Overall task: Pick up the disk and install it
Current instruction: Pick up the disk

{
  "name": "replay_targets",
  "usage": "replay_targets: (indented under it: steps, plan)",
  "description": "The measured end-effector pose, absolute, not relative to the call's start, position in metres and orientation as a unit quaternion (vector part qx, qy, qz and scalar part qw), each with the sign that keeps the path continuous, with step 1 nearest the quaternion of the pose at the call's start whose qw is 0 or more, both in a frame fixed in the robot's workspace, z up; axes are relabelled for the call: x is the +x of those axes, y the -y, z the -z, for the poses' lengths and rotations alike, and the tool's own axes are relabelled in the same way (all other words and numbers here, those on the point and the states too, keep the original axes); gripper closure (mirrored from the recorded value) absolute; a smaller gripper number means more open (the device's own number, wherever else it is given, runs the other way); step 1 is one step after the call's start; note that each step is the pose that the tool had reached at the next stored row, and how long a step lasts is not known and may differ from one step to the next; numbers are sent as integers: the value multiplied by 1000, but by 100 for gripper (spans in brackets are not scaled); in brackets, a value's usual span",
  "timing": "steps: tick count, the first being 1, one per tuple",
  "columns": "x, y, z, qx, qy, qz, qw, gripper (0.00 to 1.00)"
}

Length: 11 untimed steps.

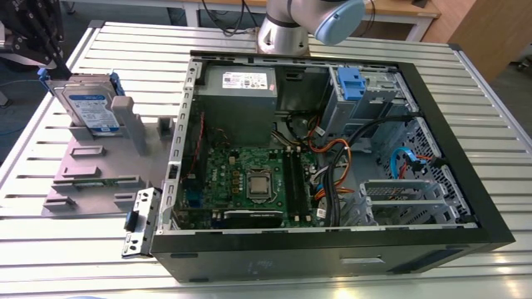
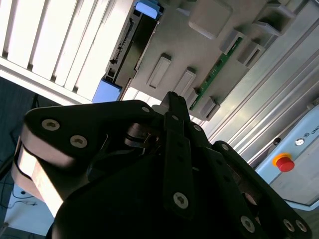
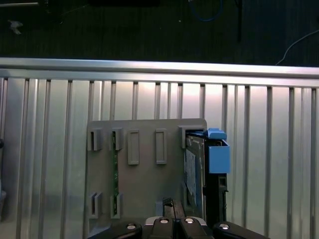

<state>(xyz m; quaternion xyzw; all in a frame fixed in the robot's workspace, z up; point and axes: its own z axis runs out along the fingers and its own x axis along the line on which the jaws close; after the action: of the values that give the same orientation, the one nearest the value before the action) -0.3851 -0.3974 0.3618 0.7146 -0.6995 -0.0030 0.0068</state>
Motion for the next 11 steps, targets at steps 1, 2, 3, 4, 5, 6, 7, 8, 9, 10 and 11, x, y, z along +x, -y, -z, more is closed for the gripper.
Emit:
replay_targets:
  steps: [1,2,3,4,5,6,7,8,9,10,11]
  plan:
    - [-385,397,-362,715,699,3,7,89]
    - [-385,397,-362,715,699,3,7,89]
    - [-385,397,-362,715,699,3,7,89]
    - [-385,397,-362,715,699,3,7,89]
    - [-385,397,-362,715,699,3,7,89]
    - [-385,397,-362,716,698,3,7,89]
    - [-385,397,-362,716,698,3,7,89]
    - [-385,397,-362,716,698,3,7,89]
    - [-385,397,-362,716,698,3,7,89]
    - [-385,397,-362,717,697,3,7,89]
    - [-385,397,-362,717,697,3,7,89]
